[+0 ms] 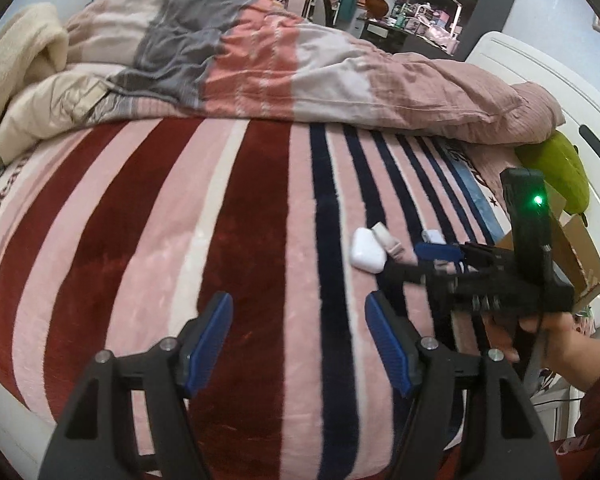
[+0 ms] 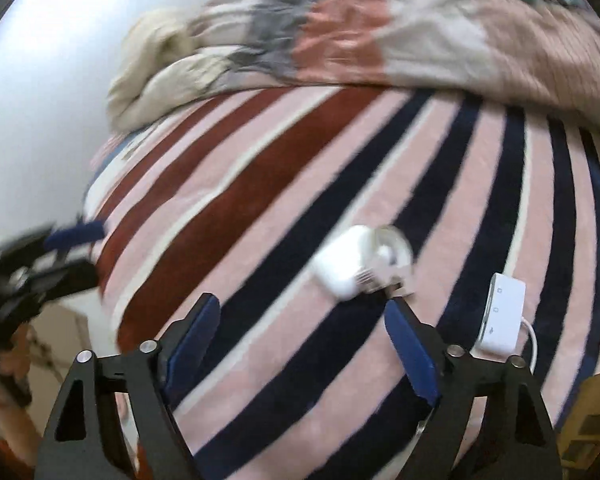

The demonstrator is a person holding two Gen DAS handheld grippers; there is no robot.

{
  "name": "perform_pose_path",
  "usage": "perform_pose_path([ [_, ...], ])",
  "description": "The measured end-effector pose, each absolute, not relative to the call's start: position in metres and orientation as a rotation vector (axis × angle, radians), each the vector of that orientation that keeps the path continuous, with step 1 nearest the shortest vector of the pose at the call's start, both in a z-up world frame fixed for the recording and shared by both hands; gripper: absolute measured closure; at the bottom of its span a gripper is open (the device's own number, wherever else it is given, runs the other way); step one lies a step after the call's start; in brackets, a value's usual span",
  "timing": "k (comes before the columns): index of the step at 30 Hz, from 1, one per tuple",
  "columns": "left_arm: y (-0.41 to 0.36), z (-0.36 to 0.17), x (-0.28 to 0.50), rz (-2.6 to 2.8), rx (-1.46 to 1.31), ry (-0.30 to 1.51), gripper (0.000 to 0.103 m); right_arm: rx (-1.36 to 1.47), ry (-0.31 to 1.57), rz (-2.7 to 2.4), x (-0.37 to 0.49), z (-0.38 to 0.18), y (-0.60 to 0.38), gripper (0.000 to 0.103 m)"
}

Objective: Organize rigid objects
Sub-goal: 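Grasp the white tape roll with the right gripper, then pass the tape roll from the right gripper to the left gripper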

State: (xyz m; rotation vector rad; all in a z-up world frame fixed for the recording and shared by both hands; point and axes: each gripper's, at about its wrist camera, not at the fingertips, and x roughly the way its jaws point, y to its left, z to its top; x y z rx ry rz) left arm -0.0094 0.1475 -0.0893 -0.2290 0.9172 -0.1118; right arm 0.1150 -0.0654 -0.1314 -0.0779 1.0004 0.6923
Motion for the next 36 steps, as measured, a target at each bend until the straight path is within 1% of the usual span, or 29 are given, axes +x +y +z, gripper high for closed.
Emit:
perform_pose_path([
  [4, 0.154, -0.100, -0.008, -0.106, -0.249, 0.933, 0.038, -0.017, 0.982, 0.629, 0.139, -0.143, -0.078, 0.029],
  [6, 0.156, -0.103, -0.006, -0.103, -0.253, 0.939, 0.038, 0.011, 1.008, 0.633, 0.148, -0.151, -0.082, 0.036],
  [8, 0.156, -0.104, -0.005, -0.098, -0.257, 0.945, 0.038, 0.030, 1.032, 0.649, 0.154, -0.158, -0.084, 0.056],
  [10, 0.156, -0.104, -0.005, -0.098, -0.264, 0.948, 0.038, 0.045, 1.021, 0.669, 0.154, -0.156, -0.088, 0.066],
  [16, 0.146, -0.093, -0.005, -0.124, -0.278, 0.937, 0.038, -0.082, 0.940, 0.724, 0.126, -0.133, -0.081, 0.066],
  [22, 0.112, -0.059, -0.005, -0.234, -0.291, 0.889, 0.038, -0.253, 0.799, 0.839, 0.070, -0.084, -0.070, 0.066],
  [28, 0.060, -0.019, -0.001, -0.406, -0.309, 0.831, 0.039, -0.388, 0.642, 0.870, 0.018, -0.033, -0.086, 0.066],
  [30, 0.039, -0.008, 0.003, -0.454, -0.300, 0.819, 0.050, -0.410, 0.602, 0.859, 0.007, -0.020, -0.098, 0.066],
  [32, 0.019, 0.000, 0.009, -0.501, -0.283, 0.823, 0.068, -0.425, 0.572, 0.837, 0.001, -0.009, -0.114, 0.066],
  [34, -0.005, 0.007, 0.015, -0.543, -0.242, 0.824, 0.076, -0.432, 0.549, 0.813, -0.003, -0.002, -0.130, 0.066],
  [36, -0.029, 0.013, 0.023, -0.573, -0.211, 0.818, 0.077, -0.440, 0.536, 0.771, -0.002, 0.003, -0.149, 0.066],
])
